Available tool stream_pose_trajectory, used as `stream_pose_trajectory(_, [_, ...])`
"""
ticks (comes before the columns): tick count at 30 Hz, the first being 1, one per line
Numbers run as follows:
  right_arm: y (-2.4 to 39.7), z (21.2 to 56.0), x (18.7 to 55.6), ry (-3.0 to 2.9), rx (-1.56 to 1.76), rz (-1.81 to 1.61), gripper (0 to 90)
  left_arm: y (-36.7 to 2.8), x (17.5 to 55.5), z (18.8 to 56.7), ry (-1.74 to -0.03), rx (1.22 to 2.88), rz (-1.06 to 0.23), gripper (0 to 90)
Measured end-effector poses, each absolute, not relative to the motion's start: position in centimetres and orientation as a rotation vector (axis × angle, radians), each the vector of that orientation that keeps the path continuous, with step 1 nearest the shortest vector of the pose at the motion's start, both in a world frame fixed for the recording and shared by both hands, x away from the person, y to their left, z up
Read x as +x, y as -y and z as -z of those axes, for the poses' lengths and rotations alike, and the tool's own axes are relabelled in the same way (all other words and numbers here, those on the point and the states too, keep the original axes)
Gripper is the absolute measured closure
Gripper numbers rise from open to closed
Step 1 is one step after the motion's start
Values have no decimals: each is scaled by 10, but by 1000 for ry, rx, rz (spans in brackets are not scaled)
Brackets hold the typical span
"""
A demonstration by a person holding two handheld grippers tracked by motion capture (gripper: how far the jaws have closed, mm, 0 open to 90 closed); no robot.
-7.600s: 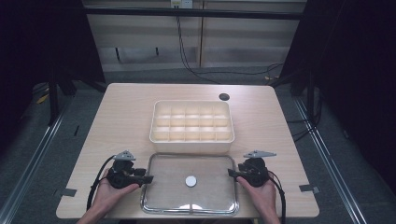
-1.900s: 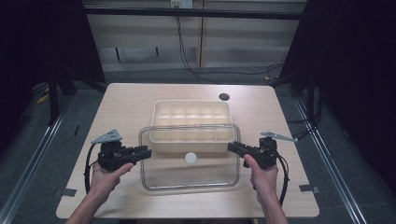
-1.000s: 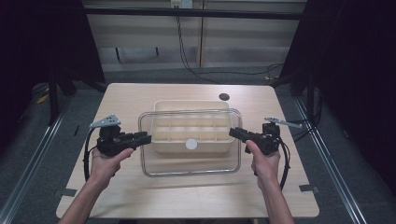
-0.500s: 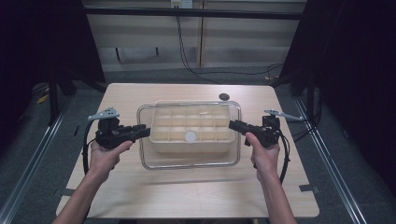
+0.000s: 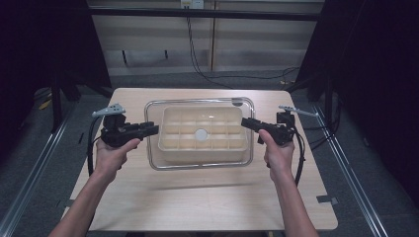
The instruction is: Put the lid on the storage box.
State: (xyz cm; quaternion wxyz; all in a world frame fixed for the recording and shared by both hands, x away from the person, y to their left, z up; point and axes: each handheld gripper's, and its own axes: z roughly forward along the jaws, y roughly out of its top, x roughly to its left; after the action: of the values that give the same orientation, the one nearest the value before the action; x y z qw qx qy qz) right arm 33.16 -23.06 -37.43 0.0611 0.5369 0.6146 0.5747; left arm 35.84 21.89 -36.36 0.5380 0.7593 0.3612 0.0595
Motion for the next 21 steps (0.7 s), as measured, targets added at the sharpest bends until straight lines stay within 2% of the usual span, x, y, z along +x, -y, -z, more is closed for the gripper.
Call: stream_pose_trajectory(21, [233, 369, 376, -1835, 1655, -1735, 638, -211, 400, 356, -904, 1808, -159, 661])
